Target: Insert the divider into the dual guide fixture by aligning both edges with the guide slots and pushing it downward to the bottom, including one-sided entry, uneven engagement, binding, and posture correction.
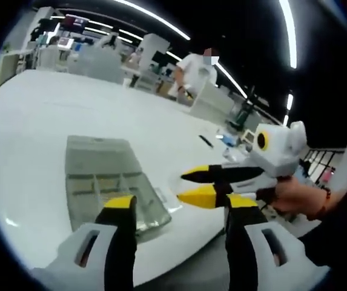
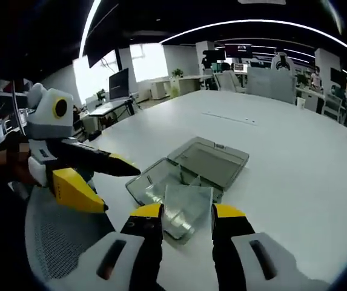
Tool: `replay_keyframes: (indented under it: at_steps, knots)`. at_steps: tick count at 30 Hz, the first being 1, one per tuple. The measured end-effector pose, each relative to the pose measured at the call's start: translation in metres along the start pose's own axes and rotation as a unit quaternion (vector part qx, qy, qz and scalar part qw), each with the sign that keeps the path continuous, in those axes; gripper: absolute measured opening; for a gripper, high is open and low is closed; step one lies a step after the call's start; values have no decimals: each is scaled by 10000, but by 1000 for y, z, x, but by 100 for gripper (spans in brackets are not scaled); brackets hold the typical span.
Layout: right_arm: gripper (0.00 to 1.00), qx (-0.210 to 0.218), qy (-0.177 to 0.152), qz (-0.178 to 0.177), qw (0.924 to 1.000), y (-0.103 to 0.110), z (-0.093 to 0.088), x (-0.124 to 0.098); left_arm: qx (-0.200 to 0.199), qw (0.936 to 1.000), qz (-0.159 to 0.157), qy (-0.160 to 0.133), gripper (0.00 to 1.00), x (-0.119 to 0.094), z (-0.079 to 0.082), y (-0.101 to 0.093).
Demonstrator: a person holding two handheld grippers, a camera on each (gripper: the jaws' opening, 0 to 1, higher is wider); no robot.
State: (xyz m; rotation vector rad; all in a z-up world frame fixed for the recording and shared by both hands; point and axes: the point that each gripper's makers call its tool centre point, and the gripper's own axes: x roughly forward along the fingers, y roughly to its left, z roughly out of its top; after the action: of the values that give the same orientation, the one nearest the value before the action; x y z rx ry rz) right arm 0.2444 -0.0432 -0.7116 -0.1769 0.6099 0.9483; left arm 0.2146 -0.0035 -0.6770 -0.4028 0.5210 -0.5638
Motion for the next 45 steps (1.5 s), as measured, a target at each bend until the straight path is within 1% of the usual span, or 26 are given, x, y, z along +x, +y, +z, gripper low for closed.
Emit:
replay_keyframes:
  at_steps: [4, 8, 12, 15, 18, 24, 26, 30, 35, 41, 43, 45]
  knots:
    - [27, 5, -76, 75, 9999, 7, 3, 0, -164, 9997, 31, -155, 50, 0, 6, 2]
    - [27, -9, -143, 137, 9998, 13, 6, 0, -336, 9992, 38, -226, 45, -1, 6, 3]
    - [27, 9, -233, 232, 9995, 18, 10, 2, -480, 9986, 94, -225, 40, -2, 4, 6]
    - [27, -1, -267, 267, 9993, 20, 12, 2, -566, 9981, 72, -220, 36, -4, 3, 6]
    - [27, -52, -312, 293, 9991, 23, 16, 1, -685, 9972, 63, -286, 33, -4, 5, 7]
    - [27, -73, -387, 414, 9984, 29, 20, 0, -850, 9958, -22, -348, 22, -2, 7, 7]
    - [27, -73, -431, 454, 9980, 32, 22, -1, -968, 9947, 10, -338, 21, -2, 6, 9]
    - [27, -149, -431, 493, 9977, 36, 23, -2, -1009, 9941, 22, -403, 16, -5, 7, 11]
    - [27, -208, -457, 588, 9970, 42, 26, -1, -968, 9940, 56, -508, 8, -7, 9, 14]
    - [27, -244, -502, 632, 9964, 47, 30, 0, -919, 9941, 60, -581, 1, -10, 10, 14]
    - [27, -243, -479, 646, 9965, 48, 29, 0, -972, 9935, 26, -594, 1, -10, 10, 14]
    - [27, -313, -459, 664, 9962, 49, 29, 0, -1026, 9930, -84, -574, 0, -11, 10, 12]
